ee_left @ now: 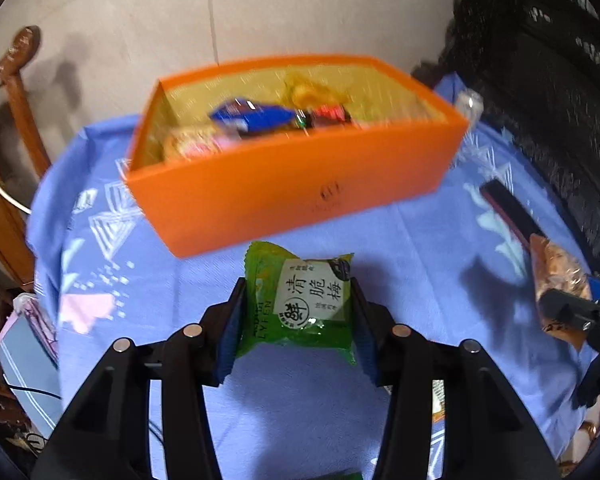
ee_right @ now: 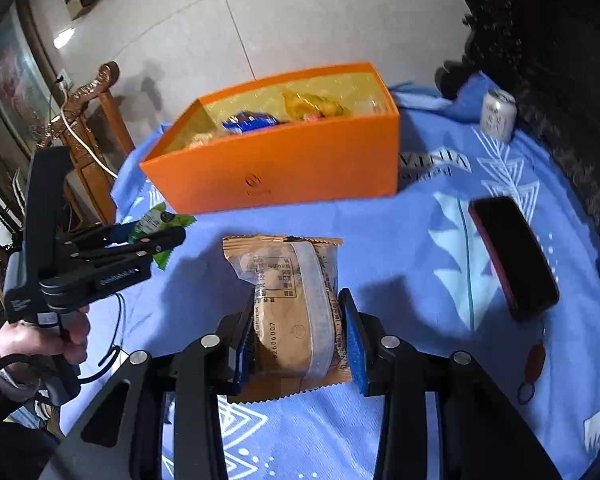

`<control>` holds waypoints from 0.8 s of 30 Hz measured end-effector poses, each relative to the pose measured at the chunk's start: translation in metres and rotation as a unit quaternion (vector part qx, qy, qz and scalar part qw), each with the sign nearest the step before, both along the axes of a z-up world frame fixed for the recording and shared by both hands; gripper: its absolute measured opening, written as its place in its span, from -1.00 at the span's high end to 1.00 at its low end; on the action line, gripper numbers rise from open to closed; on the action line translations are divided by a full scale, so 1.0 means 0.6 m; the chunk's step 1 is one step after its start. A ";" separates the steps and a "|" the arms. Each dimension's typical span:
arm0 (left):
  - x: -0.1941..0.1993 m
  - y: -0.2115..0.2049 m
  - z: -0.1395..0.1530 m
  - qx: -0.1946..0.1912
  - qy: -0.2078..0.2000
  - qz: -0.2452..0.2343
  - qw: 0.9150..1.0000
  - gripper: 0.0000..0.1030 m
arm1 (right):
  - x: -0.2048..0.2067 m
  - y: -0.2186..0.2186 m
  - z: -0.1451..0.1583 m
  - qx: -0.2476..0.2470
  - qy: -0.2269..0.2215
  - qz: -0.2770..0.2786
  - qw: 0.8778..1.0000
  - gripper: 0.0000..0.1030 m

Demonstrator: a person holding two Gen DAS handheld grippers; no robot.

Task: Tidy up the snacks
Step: 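Carry both bags over the orange box and open both tools to drop them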

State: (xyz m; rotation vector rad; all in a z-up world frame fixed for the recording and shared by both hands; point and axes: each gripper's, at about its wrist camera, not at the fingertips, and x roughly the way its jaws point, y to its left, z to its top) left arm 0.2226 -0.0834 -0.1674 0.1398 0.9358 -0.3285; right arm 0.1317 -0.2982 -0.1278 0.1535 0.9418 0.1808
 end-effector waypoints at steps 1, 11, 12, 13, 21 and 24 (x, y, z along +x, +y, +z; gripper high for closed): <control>0.002 0.006 0.012 -0.002 -0.003 0.005 1.000 0.08 | 0.004 0.002 0.007 -0.001 -0.005 0.003 1.000 0.26; 0.077 0.033 0.150 -0.015 -0.054 0.046 0.997 0.08 | 0.111 0.026 0.117 -0.006 -0.079 0.034 0.996 0.26; 0.086 0.034 0.159 -0.017 -0.057 0.048 0.997 0.08 | 0.123 0.029 0.129 -0.007 -0.086 0.034 0.996 0.26; 0.100 0.034 0.173 -0.020 -0.060 0.051 0.997 0.08 | 0.136 0.031 0.141 -0.008 -0.094 0.035 0.995 0.26; 0.179 0.026 0.236 -0.022 -0.084 0.066 0.994 0.08 | 0.224 0.034 0.196 -0.018 -0.130 0.026 0.991 0.25; 0.205 0.023 0.242 -0.019 -0.087 0.066 0.994 0.08 | 0.250 0.035 0.199 -0.020 -0.131 0.026 0.991 0.25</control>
